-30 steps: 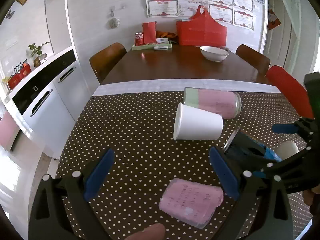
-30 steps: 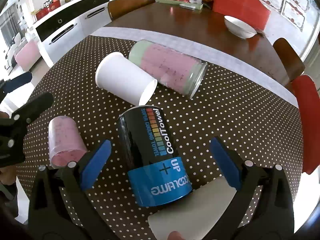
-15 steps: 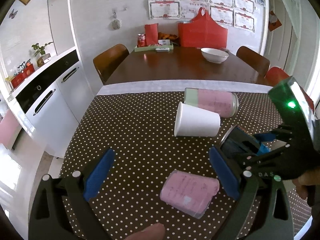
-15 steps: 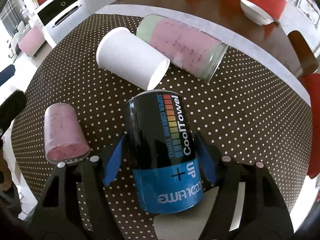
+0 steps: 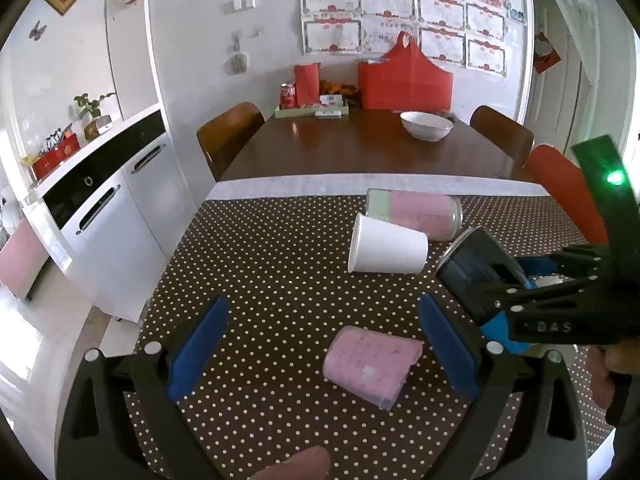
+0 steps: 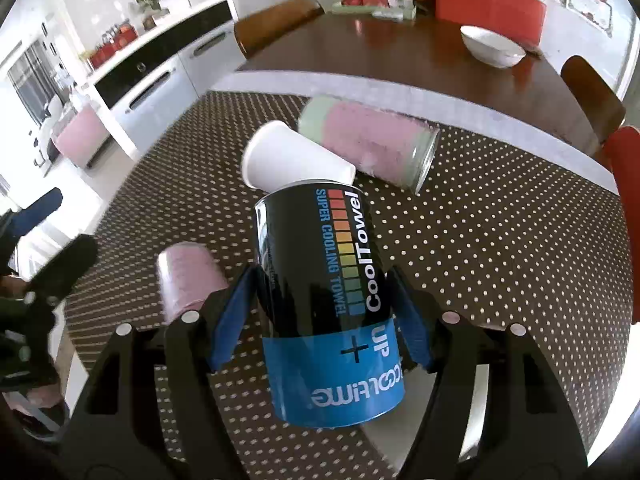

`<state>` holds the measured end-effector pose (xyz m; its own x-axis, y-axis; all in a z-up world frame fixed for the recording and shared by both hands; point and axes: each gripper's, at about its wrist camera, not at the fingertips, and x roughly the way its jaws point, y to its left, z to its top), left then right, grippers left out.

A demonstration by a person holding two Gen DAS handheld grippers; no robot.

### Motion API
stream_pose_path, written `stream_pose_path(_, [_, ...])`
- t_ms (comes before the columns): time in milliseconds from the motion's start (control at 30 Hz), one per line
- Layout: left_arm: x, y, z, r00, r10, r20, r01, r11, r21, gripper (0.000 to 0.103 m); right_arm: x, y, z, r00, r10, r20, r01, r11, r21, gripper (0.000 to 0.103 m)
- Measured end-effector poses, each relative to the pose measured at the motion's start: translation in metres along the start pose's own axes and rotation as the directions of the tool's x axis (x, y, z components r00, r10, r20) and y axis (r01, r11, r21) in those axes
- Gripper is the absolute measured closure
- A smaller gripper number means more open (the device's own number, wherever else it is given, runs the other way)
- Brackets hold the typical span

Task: Flip cup upside down
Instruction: 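Lift the can with the right gripper and rotate it upright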

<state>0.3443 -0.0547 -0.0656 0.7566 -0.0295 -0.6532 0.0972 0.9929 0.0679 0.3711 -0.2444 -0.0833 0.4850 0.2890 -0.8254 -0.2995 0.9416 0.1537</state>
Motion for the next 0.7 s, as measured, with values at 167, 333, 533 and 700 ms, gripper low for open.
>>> stream_pose_path(167, [-0.026,-0.001,-0.007,0.999,0.008,0.031,-0.008,1.000,0.001,0.008,-0.037,0.014,-0.026,0.998,0.027,0.057,-0.028,0.999,0.015,0.037])
stream_pose_path(333, [-0.053,0.003,-0.027,0.999,0.008,0.047,-0.007,1.000,-0.014,0.008,-0.052,0.033,-0.065,0.996,0.056,0.067,-0.059,0.997,0.045,0.037])
stream_pose_path(533, [-0.072,0.004,-0.063,1.000,0.007,0.021,-0.007,1.000,-0.028,0.008,-0.042,0.046,-0.122,0.998,0.062,0.034,-0.066,0.991,0.113,0.036])
stream_pose_path(700, [-0.082,0.005,-0.091,1.000,0.010,-0.007,-0.011,0.999,-0.038,0.008,-0.037,0.055,-0.150,0.998,0.052,0.024,-0.055,0.989,0.138,0.036])
